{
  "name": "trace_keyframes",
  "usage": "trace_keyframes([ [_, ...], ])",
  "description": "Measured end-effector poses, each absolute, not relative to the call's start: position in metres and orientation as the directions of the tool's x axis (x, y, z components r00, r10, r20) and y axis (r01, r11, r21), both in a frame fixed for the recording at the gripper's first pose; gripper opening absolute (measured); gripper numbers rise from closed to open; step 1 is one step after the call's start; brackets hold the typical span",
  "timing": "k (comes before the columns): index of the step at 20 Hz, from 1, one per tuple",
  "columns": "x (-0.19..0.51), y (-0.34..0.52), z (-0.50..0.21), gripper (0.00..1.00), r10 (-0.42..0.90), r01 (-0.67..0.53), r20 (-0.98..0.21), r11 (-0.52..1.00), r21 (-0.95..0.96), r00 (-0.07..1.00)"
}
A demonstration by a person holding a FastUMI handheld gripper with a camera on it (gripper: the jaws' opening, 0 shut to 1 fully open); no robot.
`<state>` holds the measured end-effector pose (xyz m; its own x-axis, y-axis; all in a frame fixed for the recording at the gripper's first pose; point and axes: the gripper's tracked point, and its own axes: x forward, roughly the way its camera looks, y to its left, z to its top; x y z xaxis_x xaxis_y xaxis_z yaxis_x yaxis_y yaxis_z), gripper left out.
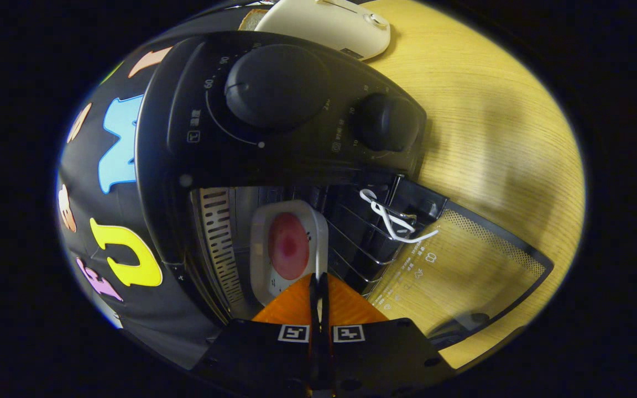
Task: Open the toaster oven, put the food inside, and close the toaster oven door.
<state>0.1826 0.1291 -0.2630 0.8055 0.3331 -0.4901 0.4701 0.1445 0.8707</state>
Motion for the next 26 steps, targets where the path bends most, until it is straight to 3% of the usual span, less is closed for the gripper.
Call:
trace_keyframes([
  [3,0.184,0.129,-0.257,0.04,0.318,0.449,-0.469,0.138,0.883,0.824],
  [5,0.184,0.13,-0.25,0.11,0.327,0.436,-0.451,0.125,0.891,0.83],
  [8,0.179,0.132,-0.239,0.11,0.342,0.412,-0.432,0.132,0.902,0.835],
  [9,0.176,0.133,-0.235,0.18,0.353,0.406,-0.428,0.139,0.903,0.832],
  [10,0.171,0.135,-0.231,0.18,0.368,0.396,-0.421,0.147,0.907,0.829],
  [12,0.159,0.14,-0.226,0.28,0.399,0.371,-0.409,0.174,0.912,0.82],
  [14,0.145,0.143,-0.219,0.48,0.427,0.35,-0.409,0.212,0.912,0.807],
  [17,0.123,0.157,-0.207,0.66,0.501,0.315,-0.399,0.246,0.916,0.768],
  [22,0.089,0.152,-0.204,0.98,0.504,0.202,-0.454,0.477,0.856,0.735],
  [26,0.066,0.152,-0.215,0.98,0.476,0.097,-0.521,0.665,0.74,0.708],
])
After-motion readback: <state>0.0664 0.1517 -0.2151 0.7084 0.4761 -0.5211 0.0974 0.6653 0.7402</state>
